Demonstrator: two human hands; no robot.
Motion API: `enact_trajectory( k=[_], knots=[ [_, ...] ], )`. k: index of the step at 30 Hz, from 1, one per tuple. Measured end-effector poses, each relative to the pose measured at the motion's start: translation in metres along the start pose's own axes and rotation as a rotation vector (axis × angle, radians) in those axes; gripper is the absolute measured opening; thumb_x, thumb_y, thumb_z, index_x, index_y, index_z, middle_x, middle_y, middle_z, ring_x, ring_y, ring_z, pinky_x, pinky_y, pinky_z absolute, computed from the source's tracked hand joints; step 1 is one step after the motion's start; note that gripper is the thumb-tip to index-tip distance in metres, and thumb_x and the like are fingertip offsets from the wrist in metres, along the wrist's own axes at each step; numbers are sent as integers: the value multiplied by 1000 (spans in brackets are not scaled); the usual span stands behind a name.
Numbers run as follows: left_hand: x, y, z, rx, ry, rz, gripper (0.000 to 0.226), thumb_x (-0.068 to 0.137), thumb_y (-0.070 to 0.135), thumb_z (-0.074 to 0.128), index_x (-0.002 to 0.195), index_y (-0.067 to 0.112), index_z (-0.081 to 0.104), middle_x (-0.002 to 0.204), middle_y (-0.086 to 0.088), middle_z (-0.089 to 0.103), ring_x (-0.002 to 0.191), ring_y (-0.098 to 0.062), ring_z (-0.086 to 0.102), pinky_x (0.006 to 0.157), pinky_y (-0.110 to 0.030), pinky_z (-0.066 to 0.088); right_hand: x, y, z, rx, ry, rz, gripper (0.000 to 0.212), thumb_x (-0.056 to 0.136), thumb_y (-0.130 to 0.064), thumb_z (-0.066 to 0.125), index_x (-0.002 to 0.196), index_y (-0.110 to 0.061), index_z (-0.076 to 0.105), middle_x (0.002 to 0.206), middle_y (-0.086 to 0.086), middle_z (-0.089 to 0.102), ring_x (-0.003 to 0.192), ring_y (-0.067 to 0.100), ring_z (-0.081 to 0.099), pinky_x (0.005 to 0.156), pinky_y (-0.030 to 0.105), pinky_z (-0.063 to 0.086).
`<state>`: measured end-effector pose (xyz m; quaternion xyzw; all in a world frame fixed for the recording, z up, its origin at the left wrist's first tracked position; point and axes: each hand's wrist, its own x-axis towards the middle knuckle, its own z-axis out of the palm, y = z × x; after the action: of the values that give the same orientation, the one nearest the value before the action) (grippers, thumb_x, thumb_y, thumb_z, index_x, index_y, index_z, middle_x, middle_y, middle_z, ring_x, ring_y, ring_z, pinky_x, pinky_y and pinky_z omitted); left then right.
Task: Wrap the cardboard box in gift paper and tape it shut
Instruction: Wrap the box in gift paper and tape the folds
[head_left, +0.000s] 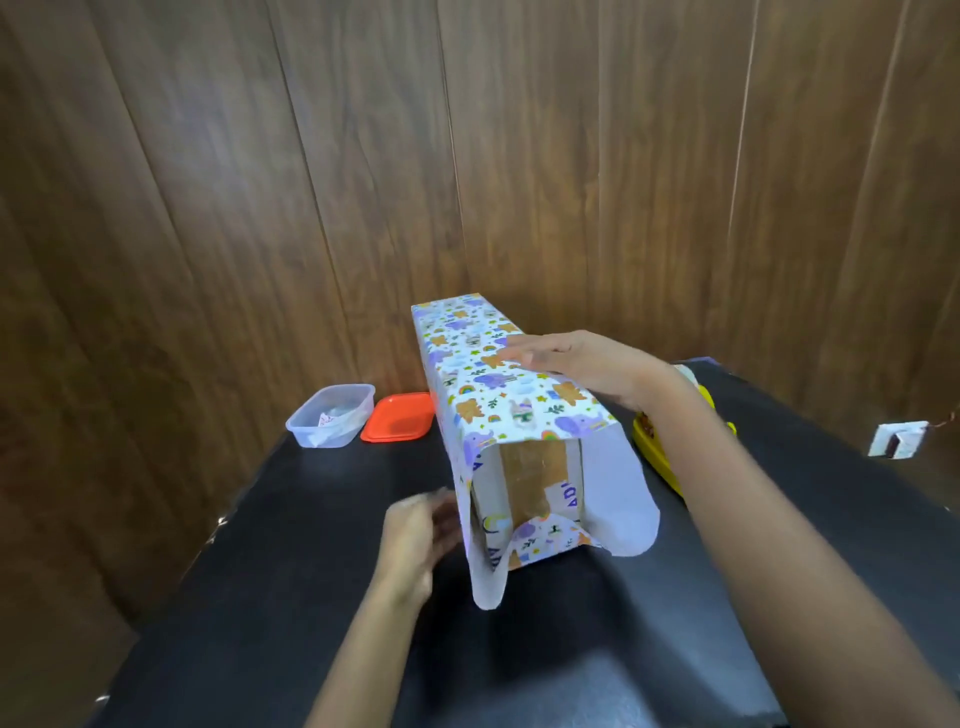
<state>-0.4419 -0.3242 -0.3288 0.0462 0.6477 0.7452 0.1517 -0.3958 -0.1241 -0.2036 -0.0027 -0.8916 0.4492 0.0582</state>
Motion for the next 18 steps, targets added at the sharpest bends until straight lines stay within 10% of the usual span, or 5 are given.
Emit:
enact_trajectory(
  k=[6,12,18],
  knots=[
    [-9,77,25,15,-190,402,25,98,30,45,100,18,67,100,8,71,92,-5,66,76,-18,50,-13,6,-7,144,14,26,25,94,-30,55,118,-27,62,115,-15,62,98,-2,60,79,11,47],
    [11,114,28,925,-354,509,44,94,38,51,136,24,49,153,13,24,143,-3,7,113,-25,16,-13,-1,-12,-192,-68,-95,42,89,-32,61,129,-22,58,150,-13,32,140,-5,15,106,16,19],
    [-5,123,33,1478,-326,625,54,100,36,38,149,21,21,157,7,15,145,-9,3,111,-22,1,-7,-9,-18,-480,-77,-119,45,87,-31,64,131,-28,55,141,-17,46,131,1,40,101,15,30]
  ],
)
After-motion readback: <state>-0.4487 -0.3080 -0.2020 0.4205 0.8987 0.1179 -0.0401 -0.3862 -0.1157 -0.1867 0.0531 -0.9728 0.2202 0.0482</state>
